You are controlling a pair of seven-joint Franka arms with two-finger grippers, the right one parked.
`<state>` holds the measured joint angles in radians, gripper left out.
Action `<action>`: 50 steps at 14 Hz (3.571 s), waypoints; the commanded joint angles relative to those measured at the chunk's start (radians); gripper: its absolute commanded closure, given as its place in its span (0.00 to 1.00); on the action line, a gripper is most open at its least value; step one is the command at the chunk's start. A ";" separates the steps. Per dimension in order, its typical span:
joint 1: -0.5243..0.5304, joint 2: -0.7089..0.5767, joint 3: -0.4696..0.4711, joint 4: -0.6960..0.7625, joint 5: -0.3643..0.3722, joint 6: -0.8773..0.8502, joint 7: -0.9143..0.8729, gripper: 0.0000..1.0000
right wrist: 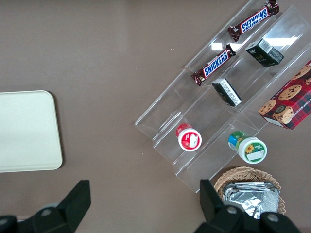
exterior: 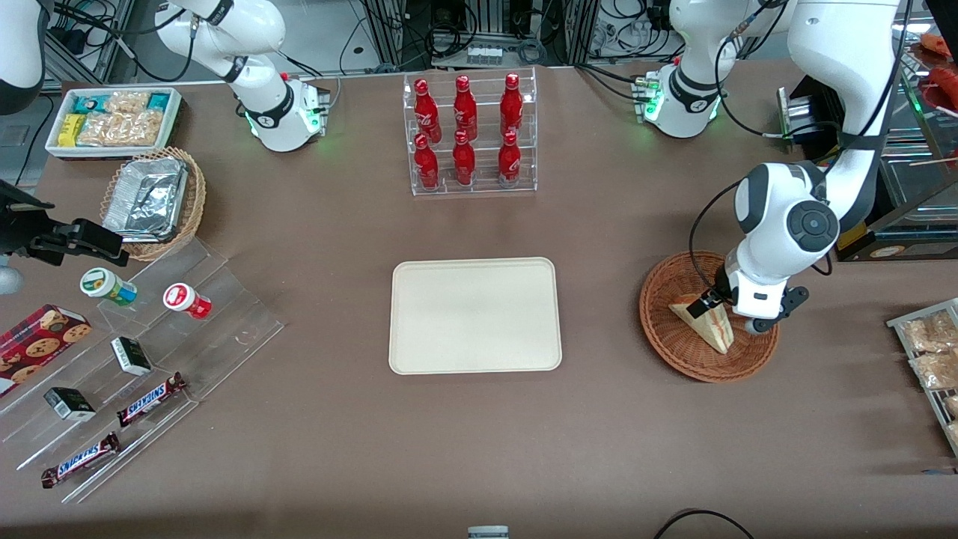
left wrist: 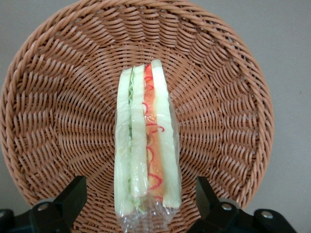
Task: Place sandwich from basket to tray
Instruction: 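Lower the open left gripper around the wrapped sandwich in the basket, then close the left gripper on the sandwich and lift it, then carry the held sandwich over the cream tray with the left gripper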
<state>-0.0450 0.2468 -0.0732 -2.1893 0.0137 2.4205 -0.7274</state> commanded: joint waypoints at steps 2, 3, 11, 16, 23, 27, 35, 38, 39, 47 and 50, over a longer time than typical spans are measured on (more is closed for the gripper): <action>-0.012 0.028 0.007 0.003 0.008 0.051 -0.055 0.83; -0.012 0.026 0.007 0.006 0.008 0.051 -0.055 1.00; -0.015 -0.052 -0.011 0.176 0.095 -0.289 -0.038 1.00; -0.087 -0.049 -0.112 0.420 0.092 -0.566 -0.081 1.00; -0.364 0.132 -0.125 0.633 0.094 -0.560 -0.182 1.00; -0.479 0.319 -0.120 0.808 0.097 -0.557 -0.182 1.00; -0.592 0.451 -0.120 0.824 0.181 -0.302 -0.207 1.00; -0.611 0.485 -0.120 0.826 0.187 -0.256 -0.190 1.00; -0.618 0.503 -0.120 0.836 0.207 -0.242 -0.191 1.00; -0.644 0.578 -0.119 0.876 0.232 -0.239 -0.191 1.00; -0.644 0.582 -0.119 0.875 0.250 -0.239 -0.190 0.77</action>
<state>-0.6707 0.8094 -0.2059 -1.3532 0.2440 2.1857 -0.9167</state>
